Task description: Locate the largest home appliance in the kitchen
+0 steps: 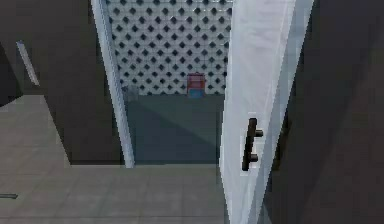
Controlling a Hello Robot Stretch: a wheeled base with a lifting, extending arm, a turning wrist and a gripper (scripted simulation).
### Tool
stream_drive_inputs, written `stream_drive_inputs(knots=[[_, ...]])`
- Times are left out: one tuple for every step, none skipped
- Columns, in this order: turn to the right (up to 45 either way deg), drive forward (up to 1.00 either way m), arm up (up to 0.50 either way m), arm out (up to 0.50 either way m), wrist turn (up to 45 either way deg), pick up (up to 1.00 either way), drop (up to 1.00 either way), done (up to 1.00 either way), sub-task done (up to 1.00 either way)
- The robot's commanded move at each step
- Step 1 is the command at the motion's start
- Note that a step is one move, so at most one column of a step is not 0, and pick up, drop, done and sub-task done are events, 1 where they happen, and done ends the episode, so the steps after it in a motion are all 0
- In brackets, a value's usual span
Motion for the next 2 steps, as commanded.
stream_drive_inputs(knots=[[-3.0, 0.0, 0.0, 0.0, 0.0, 0.0, 0.0, 0.0, 0.0], [0.0, 0.2, 0.0, 0.0, 0.0, 0.0, 0.0, 0.0, 0.0]])
